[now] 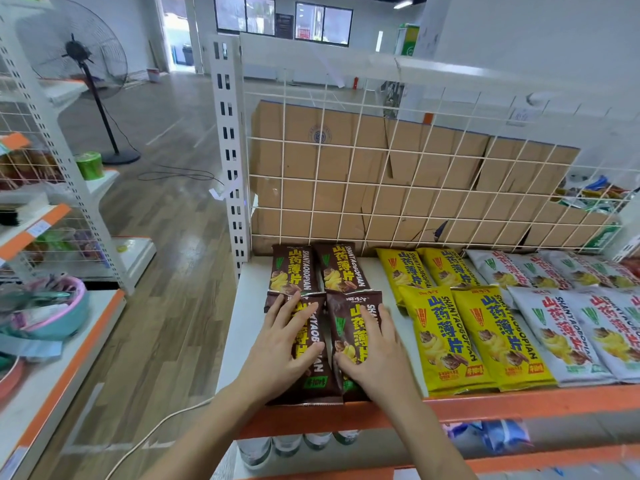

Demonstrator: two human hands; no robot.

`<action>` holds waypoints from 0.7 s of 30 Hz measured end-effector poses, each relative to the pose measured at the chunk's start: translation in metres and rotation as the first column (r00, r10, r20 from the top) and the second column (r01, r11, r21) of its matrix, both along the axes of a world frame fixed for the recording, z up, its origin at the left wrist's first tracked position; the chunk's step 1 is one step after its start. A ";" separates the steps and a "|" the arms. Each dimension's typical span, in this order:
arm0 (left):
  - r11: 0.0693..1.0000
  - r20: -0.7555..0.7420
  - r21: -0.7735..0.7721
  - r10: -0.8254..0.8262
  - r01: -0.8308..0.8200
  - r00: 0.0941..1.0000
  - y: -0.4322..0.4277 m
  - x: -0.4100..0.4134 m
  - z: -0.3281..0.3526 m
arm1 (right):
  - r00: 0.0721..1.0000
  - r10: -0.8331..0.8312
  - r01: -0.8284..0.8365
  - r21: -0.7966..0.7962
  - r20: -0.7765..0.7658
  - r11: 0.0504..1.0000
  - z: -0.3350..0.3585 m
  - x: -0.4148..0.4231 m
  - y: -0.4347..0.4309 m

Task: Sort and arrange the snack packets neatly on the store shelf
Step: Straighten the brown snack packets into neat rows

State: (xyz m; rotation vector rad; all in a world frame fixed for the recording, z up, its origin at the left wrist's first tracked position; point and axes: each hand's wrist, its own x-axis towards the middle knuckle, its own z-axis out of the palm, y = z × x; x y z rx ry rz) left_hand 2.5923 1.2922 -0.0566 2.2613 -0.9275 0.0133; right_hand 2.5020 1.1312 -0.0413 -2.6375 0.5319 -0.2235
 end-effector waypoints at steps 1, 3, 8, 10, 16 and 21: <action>1.000 -0.004 0.000 -0.002 0.002 1.000 -0.001 -0.001 0.000 | 1.000 0.005 -0.005 0.007 0.002 1.000 0.000 0.000 -0.001; 1.000 -0.005 0.015 -0.005 0.005 1.000 -0.001 -0.001 0.000 | 1.000 0.016 -0.016 0.014 0.004 1.000 -0.001 -0.001 -0.003; 0.998 0.005 0.060 -0.003 0.003 1.000 -0.001 0.000 0.002 | 1.000 0.022 -0.022 0.037 0.008 0.999 -0.003 0.000 -0.005; 0.998 0.001 0.058 -0.009 0.009 1.000 0.001 -0.001 0.002 | 1.000 0.020 -0.020 0.030 -0.004 0.999 -0.003 -0.001 -0.005; 0.999 -0.045 0.037 0.008 -0.007 0.999 0.008 -0.003 0.000 | 0.990 0.070 -0.069 -0.012 0.119 0.998 0.016 0.016 -0.010; 0.979 0.052 0.202 0.022 -0.033 0.998 0.003 -0.014 0.011 | 0.968 0.245 -0.241 -0.064 0.058 0.968 0.033 0.080 -0.026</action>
